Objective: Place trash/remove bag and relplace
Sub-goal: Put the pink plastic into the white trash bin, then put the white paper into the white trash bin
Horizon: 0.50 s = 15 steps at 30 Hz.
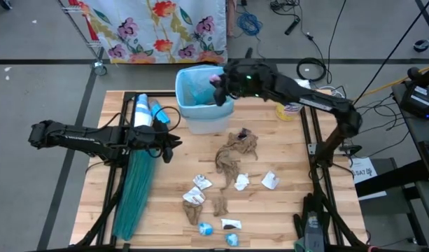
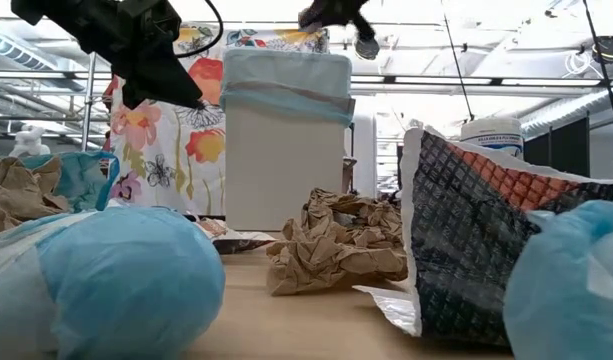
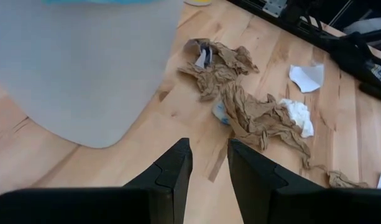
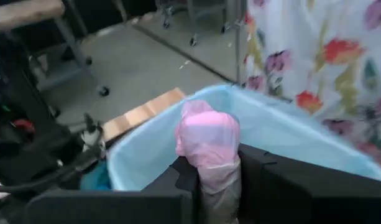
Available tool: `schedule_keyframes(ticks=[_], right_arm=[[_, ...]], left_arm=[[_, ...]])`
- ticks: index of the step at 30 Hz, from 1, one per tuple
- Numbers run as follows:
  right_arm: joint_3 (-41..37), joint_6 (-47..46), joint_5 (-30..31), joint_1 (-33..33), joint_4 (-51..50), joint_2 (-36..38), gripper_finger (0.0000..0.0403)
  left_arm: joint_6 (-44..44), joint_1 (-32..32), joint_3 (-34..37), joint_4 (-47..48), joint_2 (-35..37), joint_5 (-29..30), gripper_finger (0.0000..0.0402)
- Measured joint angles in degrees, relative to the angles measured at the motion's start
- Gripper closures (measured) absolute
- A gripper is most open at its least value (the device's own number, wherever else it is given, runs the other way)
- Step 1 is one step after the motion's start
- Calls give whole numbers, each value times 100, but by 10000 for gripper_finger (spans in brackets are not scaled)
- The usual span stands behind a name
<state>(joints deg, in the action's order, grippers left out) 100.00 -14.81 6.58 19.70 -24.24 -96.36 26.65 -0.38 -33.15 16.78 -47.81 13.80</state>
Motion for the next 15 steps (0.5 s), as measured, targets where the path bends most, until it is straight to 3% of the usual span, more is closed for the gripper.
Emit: schedule_keyframes(ticks=[7,15], right_arm=[[-6,73,-389,292,-366,-494,268],[-8,330,-373,315,-577,-207,206]], left_arm=[[2,0,0,2,0,4,293],[0,2,0,2,0,26,293]])
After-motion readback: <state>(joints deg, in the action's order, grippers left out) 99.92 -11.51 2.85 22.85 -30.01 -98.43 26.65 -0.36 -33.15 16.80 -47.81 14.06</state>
